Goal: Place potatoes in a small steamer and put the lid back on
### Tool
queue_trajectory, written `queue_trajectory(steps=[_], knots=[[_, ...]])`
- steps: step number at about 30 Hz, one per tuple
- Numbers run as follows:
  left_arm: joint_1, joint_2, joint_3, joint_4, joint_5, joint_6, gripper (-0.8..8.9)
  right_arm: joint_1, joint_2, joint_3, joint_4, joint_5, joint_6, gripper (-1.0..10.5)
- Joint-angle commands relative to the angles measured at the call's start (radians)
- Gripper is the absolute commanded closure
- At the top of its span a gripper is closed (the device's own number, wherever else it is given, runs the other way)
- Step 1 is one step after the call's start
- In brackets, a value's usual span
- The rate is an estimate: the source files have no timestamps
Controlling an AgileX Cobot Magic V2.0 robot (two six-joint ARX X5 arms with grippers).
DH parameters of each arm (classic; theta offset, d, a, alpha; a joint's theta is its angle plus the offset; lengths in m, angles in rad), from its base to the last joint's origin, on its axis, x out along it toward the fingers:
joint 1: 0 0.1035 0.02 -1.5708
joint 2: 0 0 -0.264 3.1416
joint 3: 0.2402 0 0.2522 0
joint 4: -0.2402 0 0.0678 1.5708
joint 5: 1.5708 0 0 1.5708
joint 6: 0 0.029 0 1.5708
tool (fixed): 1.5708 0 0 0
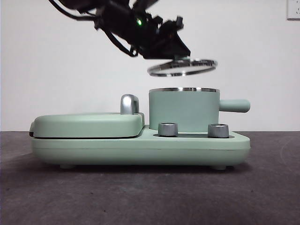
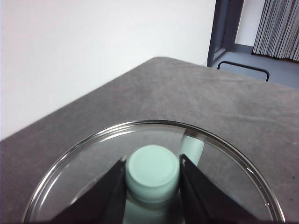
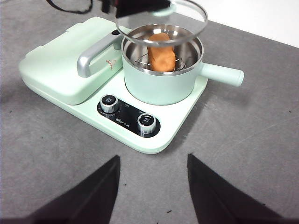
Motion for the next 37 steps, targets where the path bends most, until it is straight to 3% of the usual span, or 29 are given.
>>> queue_trajectory(steps=[1,18,37], knots=[[-0.008,0.032,0.038,0.044,0.004,0.022,7.99,0.005,0.006,0.006,0.005,-0.001,0.015,7.2],[-0.008,0.085,0.059,0.047,0.004,0.089,7.99,0.005,0.006,0.006,0.005,0.002,0.015,7.2],[-0.011,0.088,0.059,-0.04,0.005,0.092,7.99,0.005,0.006,0.006,0.005,0.002,0.015,7.2]])
